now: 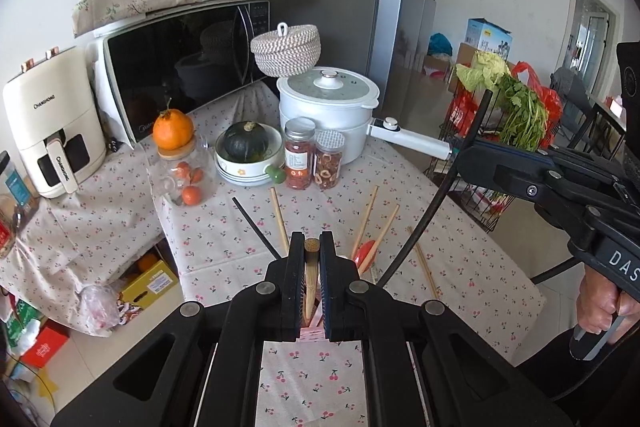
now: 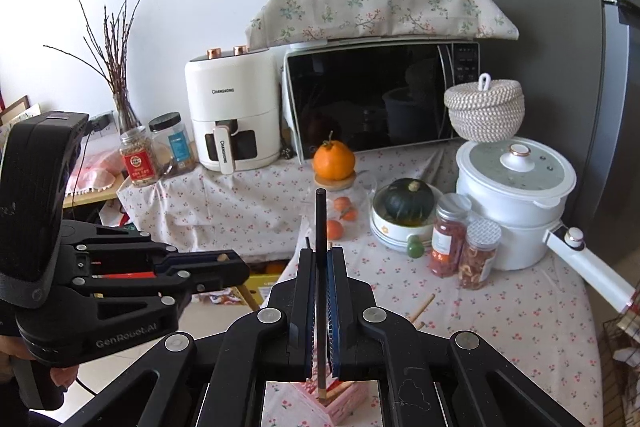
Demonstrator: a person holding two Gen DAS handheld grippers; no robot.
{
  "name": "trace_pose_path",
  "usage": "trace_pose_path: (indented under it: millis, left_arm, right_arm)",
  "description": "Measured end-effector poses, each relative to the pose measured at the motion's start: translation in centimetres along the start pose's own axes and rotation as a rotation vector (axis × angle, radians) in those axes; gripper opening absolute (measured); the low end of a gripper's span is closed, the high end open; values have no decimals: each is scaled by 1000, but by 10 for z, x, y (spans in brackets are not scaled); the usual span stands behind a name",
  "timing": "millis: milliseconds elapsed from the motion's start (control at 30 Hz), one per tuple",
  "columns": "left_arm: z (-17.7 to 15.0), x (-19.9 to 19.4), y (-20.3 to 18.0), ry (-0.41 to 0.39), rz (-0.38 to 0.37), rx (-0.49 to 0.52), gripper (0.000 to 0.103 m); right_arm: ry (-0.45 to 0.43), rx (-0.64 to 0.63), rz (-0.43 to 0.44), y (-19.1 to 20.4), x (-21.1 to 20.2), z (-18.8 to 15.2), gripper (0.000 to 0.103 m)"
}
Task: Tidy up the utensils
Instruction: 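Lower the black chopstick into the basket and open the right tool, then grasp the paper-wrapped chopsticks with the left tool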
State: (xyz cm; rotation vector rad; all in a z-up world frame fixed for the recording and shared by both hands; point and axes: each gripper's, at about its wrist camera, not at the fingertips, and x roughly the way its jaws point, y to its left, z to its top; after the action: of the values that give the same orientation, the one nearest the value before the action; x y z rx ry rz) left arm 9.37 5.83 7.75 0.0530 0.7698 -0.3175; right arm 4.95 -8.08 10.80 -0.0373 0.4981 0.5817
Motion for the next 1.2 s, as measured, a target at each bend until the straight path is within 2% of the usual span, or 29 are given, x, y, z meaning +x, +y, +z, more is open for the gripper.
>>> trace_pose_path:
  millis: [133,333,433,500,633,733,800,867,900,1000,1200]
  left_arm:
    - [0,27,5,66,-14,-23,7]
    - [-2,46,15,72,-46,-94,9]
    - [-3,47,17,64,-56,-125,23]
    - [-4,46,18,51,-61,-151,43]
    - [-6,39,19,29,-83,-195,53]
    - [-11,31,17,13,-90,-223,65]
    - [-16,23,13,-2,-73,-238,79]
    - [-23,17,5,-13,-30,-234,86]
    - [-27,16,1,-17,-16,-232,88]
    - [-39,18,-11,0,4,-239,90]
    - [-64,45,-38,95,-19,-234,90]
  right_arm:
    - [10,36,12,-8,18,-7,3]
    - [53,127,47,-30,42,-21,5]
    - [63,162,48,-39,44,-25,9]
    - [56,174,45,-43,39,-25,18]
    - [42,175,32,-50,26,-25,28]
    - [36,182,18,-57,14,-27,42]
    - [37,192,4,-63,6,-30,57]
    - [40,203,-18,-71,-1,-35,69]
    - [43,210,-31,-74,-5,-39,76]
    - [73,229,-68,-87,-10,-50,85]
    - [159,221,-184,-108,-6,-83,89]
